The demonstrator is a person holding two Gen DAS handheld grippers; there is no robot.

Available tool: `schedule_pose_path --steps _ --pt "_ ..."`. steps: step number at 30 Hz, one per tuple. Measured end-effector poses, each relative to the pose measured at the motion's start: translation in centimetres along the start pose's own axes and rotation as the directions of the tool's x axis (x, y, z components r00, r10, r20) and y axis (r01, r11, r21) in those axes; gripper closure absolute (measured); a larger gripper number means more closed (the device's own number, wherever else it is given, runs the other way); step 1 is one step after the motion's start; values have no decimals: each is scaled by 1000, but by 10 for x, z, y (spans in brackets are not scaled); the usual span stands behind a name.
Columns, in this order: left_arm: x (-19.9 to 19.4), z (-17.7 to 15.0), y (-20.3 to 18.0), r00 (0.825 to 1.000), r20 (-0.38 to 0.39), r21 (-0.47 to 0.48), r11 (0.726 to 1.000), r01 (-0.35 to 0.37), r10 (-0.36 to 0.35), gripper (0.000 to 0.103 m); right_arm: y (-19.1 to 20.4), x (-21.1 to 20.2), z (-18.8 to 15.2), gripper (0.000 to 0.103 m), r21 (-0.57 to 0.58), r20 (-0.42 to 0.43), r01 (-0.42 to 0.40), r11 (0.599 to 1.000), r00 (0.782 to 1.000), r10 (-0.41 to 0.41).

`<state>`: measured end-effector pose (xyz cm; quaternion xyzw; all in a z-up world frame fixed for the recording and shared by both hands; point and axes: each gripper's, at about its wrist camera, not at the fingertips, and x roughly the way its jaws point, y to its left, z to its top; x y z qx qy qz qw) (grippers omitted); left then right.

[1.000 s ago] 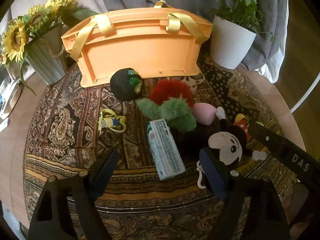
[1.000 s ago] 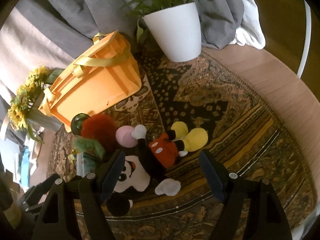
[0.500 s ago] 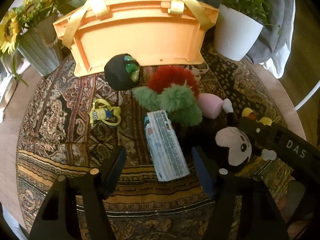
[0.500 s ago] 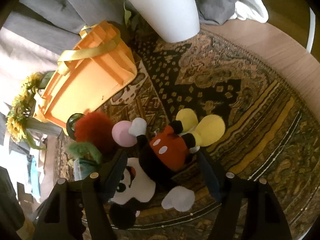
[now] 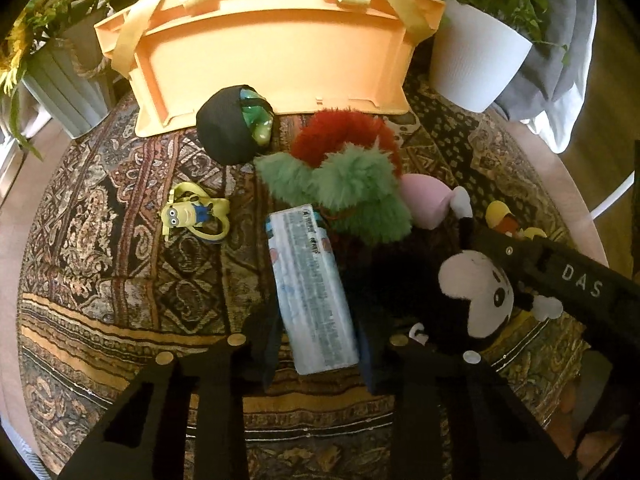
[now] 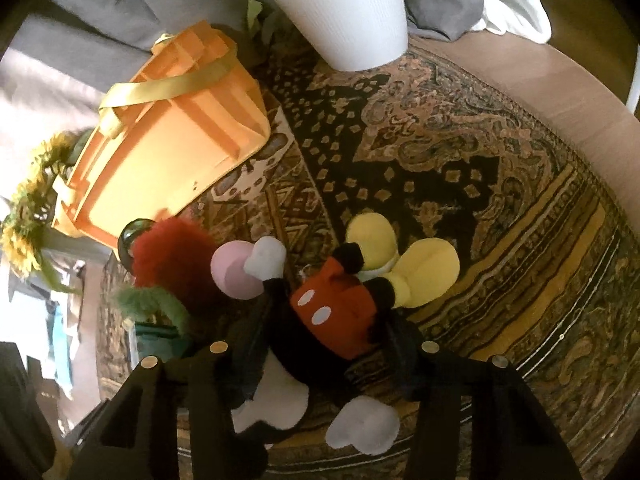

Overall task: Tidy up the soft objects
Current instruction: 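Grasp the tissue pack with the left tool while the right tool grasps the Mickey plush, then lift both items over the orange crate and release them inside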

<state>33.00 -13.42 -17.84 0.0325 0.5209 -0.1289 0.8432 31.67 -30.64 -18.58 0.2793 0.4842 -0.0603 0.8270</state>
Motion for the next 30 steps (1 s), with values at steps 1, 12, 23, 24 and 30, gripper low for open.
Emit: schedule_pose_path --steps 1,12,23,24,30 --pt "-1 0 1 1000 4 1 1000 -1 1 74 1 -1 0 53 -11 3 2 1000 1000 -2" --pt "-23 -3 9 996 88 -10 1000 -11 11 77 27 -38 -9 54 -180 107 50 982 994 -31" --pt "-62 0 22 982 189 -49 999 -2 11 77 58 -71 -11 54 -275 196 52 960 981 3" --pt "-66 0 23 980 200 -51 999 -2 12 77 60 -74 -11 54 -283 205 51 958 979 8" --pt "-91 3 29 964 265 -56 998 -8 23 77 76 -91 -11 54 -322 256 54 945 966 32"
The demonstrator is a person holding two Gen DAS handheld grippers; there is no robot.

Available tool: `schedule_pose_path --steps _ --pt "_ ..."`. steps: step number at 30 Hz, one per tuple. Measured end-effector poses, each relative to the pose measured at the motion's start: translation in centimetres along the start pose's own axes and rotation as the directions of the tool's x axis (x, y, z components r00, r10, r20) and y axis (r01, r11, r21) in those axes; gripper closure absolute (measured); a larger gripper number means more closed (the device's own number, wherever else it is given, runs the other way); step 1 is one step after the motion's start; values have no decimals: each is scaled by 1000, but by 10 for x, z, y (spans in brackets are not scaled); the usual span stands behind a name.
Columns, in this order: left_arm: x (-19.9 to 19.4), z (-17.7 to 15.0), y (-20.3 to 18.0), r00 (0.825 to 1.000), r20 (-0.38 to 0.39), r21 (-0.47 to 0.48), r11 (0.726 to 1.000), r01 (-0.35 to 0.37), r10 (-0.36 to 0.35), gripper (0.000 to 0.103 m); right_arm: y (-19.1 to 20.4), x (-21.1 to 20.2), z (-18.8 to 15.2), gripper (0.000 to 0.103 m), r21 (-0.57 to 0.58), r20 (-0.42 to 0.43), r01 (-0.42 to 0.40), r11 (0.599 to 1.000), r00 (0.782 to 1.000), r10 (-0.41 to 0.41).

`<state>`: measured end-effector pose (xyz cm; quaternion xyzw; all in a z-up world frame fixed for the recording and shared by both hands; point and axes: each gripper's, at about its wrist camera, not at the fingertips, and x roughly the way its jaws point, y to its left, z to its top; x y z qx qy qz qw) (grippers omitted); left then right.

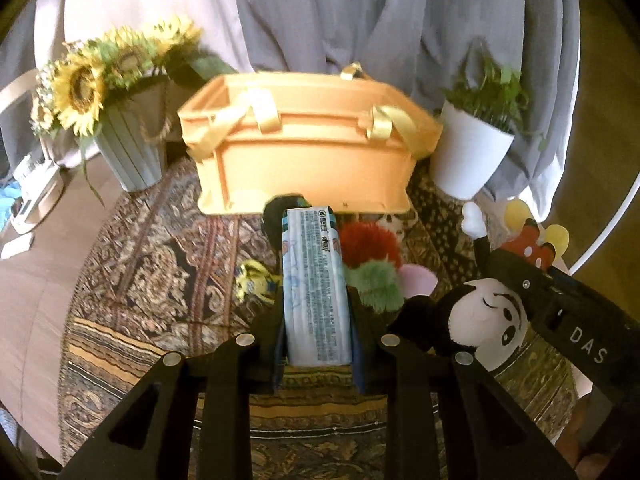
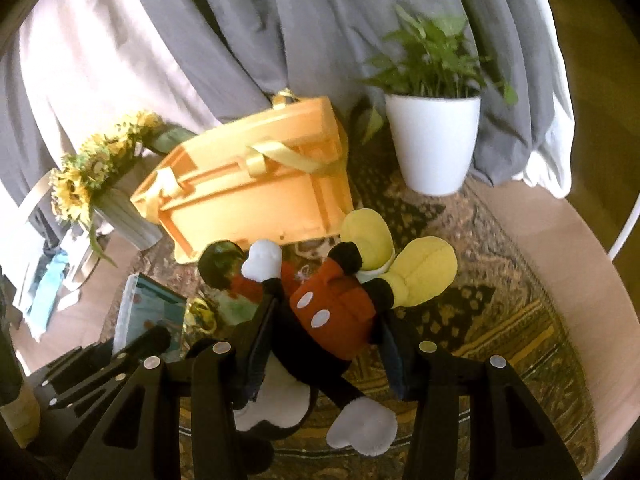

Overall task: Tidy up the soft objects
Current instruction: 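Lift both items over the orange crate and release them inside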

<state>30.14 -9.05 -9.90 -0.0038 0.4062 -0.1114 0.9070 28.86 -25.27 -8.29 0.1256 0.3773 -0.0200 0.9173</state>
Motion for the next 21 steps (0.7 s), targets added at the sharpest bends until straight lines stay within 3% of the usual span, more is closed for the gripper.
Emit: schedule_pose_path --steps 21 --pt "-57 41 29 979 201 4 1000 -25 24 77 49 -37 39 54 -104 183 -20 994 982 39"
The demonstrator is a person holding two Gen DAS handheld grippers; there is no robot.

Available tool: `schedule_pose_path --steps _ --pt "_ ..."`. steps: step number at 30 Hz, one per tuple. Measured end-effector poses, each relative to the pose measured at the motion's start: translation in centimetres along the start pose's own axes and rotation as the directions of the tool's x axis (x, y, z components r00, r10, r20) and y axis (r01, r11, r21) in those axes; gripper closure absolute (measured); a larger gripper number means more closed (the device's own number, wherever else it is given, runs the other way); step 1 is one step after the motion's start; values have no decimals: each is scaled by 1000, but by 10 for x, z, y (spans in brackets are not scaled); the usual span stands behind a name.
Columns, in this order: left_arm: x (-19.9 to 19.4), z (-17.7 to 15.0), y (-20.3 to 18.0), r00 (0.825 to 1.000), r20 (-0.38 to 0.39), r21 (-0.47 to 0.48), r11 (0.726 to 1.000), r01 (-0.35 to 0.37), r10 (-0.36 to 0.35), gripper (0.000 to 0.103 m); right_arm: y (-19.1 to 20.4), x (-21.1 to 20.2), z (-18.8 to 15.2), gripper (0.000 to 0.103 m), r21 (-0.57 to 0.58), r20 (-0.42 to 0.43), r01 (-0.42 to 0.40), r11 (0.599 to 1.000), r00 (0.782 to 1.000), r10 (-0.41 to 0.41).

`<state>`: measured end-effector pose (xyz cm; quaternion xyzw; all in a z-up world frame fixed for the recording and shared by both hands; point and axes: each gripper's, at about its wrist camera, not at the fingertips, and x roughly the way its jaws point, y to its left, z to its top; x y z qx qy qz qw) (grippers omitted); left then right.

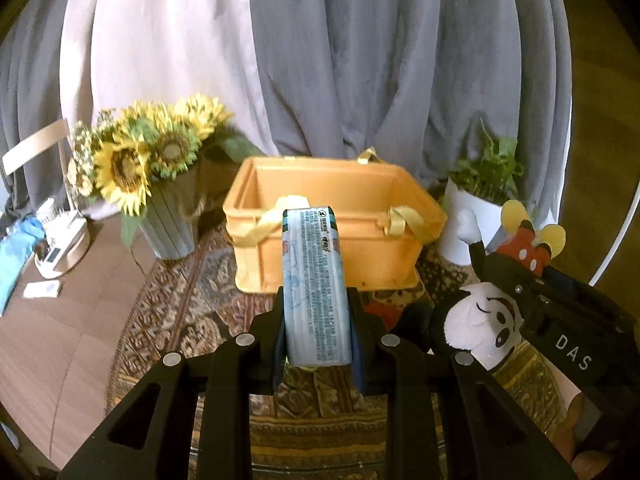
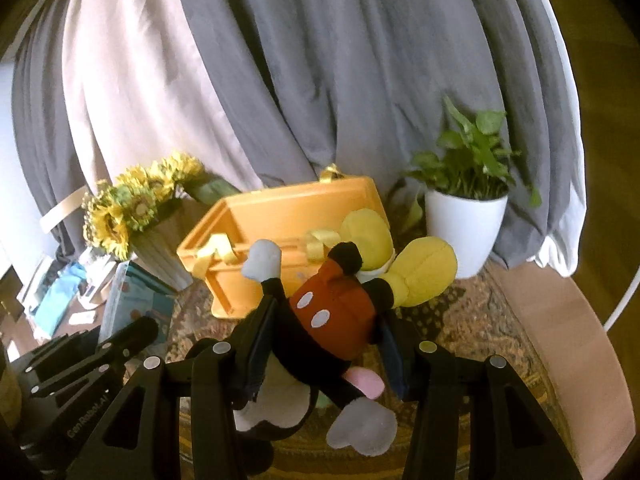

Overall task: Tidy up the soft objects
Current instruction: 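Lift both items over the orange crate and release them inside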

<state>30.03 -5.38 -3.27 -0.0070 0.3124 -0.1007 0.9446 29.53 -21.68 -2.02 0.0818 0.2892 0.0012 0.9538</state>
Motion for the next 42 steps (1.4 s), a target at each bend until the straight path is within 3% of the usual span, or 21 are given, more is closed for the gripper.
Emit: schedule_pose_path --steps 21,42 --pt "-7 57 15 988 151 35 999 -20 15 77 24 9 53 54 -18 133 -19 1000 991 21" --pt "58 116 23 982 189 50 998 -28 18 77 21 77 115 54 -30 178 -14 999 984 19"
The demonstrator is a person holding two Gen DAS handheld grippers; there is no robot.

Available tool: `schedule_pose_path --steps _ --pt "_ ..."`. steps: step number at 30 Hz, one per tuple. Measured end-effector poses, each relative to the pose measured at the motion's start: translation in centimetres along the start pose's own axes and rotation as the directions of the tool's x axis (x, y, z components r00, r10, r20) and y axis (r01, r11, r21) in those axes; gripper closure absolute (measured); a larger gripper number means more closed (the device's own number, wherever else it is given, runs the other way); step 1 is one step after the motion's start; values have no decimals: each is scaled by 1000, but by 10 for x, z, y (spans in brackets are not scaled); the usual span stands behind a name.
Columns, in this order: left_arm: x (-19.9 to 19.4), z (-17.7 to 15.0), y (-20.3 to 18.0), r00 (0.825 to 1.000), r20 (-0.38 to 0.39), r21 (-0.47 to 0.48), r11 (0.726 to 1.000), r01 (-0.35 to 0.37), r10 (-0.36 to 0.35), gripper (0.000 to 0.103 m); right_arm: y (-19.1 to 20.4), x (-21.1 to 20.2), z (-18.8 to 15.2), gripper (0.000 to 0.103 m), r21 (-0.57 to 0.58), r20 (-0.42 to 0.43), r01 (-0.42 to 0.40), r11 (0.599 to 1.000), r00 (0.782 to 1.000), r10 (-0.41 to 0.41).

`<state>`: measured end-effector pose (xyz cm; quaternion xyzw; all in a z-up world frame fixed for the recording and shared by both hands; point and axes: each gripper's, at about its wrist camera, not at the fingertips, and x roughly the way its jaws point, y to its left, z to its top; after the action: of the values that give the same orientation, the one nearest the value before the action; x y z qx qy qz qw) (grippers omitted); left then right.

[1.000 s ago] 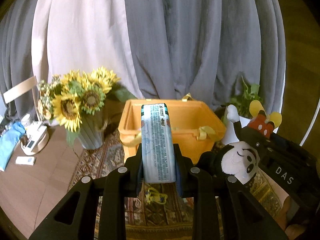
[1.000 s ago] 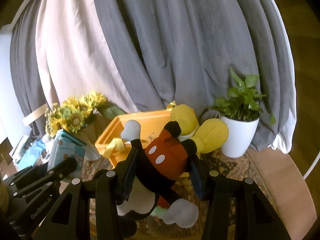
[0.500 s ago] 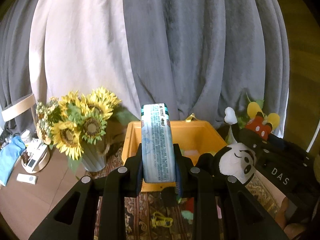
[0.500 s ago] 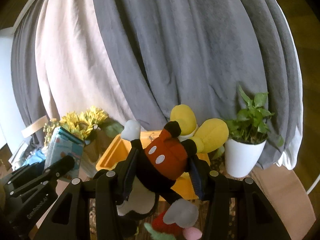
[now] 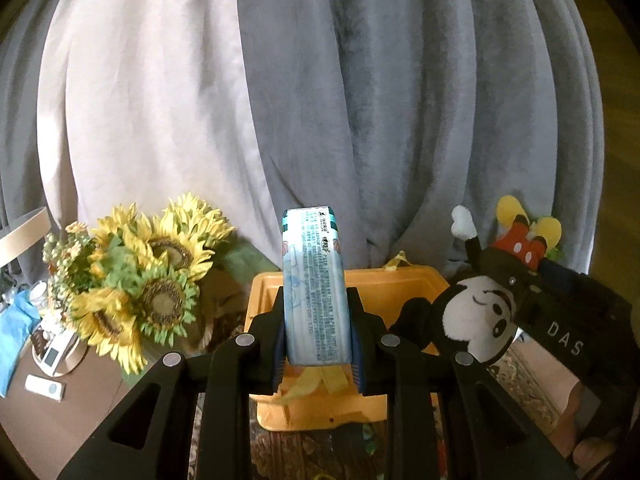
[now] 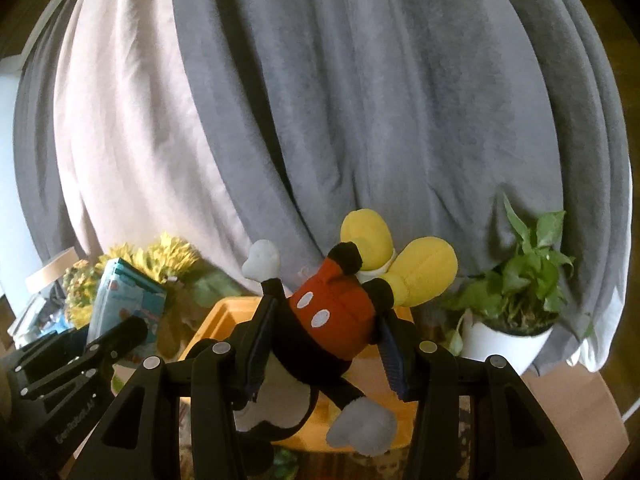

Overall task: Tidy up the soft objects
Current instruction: 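Lift both items over the orange crate and release them inside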

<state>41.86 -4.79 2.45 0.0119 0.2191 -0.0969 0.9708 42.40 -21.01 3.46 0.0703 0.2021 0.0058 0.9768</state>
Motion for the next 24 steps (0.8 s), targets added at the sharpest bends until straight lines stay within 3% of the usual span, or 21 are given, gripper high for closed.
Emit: schedule_pose_path --steps 11,24 --pt "44 14 5 1000 -23 17 1000 -9 9 77 0 48 16 54 -7 -3 4 1000 1000 -4" --pt "113 7 6 990 -142 48 999 7 0 76 -5 121 0 53 23 -163 -33 999 986 37"
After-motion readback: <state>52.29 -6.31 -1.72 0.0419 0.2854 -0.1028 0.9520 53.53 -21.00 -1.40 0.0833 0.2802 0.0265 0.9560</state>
